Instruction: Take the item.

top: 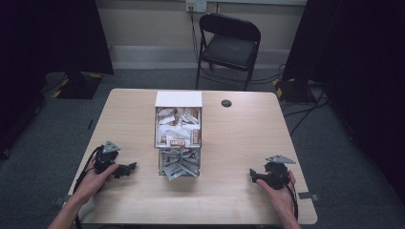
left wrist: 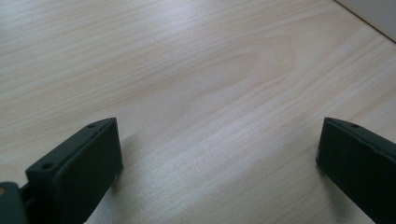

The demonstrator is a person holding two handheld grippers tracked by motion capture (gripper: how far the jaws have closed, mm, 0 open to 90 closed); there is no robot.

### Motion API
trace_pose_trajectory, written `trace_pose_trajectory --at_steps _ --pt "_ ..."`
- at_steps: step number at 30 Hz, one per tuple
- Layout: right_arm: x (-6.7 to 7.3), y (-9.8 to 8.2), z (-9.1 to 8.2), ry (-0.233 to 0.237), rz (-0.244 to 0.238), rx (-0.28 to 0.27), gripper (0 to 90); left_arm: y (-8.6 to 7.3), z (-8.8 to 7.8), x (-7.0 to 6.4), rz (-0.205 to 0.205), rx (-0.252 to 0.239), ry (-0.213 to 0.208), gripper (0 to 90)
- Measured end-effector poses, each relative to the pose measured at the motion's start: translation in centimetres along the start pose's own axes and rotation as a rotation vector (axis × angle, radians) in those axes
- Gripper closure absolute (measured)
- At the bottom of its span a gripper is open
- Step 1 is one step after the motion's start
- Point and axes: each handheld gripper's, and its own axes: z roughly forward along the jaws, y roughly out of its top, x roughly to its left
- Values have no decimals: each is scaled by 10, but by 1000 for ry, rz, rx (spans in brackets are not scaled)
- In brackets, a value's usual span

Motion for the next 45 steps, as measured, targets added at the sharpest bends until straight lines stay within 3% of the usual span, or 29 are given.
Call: trace_pose_trajectory --at_steps 15,29,40,45 --pt "8 7 -13 87 20 -35 312 0 0 0 0 0 0 0" --pt "24 14 -26 161 -54 -69 404 0 0 0 0 0 0 0" --pt "34 19 -35 207 -73 -87 441 0 0 0 0 0 0 0" --pt "42 23 -39 251 -85 -99 465 0 0 0 0 0 0 0"
